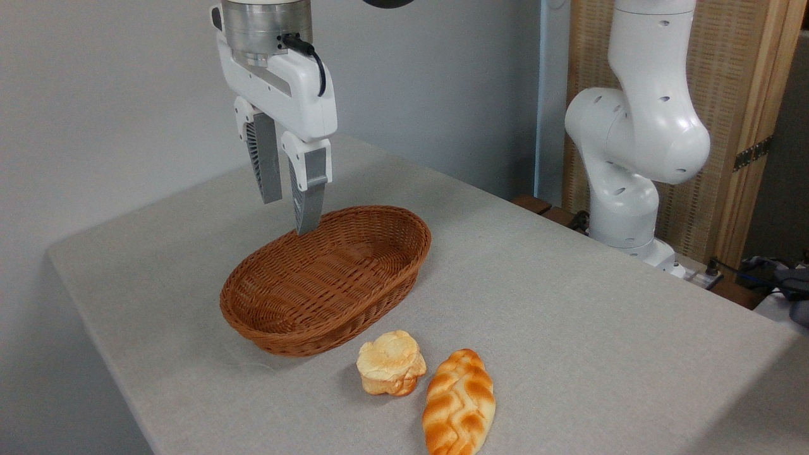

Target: Put bread into the basket

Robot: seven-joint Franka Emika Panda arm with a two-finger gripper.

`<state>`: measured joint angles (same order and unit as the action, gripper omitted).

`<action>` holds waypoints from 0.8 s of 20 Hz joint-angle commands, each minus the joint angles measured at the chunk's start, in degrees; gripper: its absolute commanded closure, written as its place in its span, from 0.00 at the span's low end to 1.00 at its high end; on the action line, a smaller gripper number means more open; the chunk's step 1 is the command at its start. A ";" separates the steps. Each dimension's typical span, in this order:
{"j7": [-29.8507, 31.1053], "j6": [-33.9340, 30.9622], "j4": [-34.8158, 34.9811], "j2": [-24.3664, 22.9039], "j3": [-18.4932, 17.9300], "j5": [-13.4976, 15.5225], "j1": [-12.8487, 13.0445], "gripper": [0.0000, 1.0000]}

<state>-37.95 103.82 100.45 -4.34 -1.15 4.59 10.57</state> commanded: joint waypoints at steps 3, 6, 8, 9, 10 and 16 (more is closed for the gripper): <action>0.51 -1.61 -1.14 -0.15 -2.53 0.68 -0.02 0.00; 0.33 -1.78 -1.14 -0.14 -3.50 0.68 -0.02 0.00; 0.24 -1.87 -1.14 -0.15 -3.59 0.68 -0.02 0.00; 0.24 -1.87 -1.14 -0.15 -3.59 0.68 -0.02 0.00; 0.42 -1.96 -1.14 -0.15 -3.59 0.77 -0.02 0.00; 0.33 -1.96 -0.96 -0.23 -3.59 0.68 -0.02 0.00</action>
<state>-37.78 103.82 100.34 -4.43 -4.33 4.59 10.31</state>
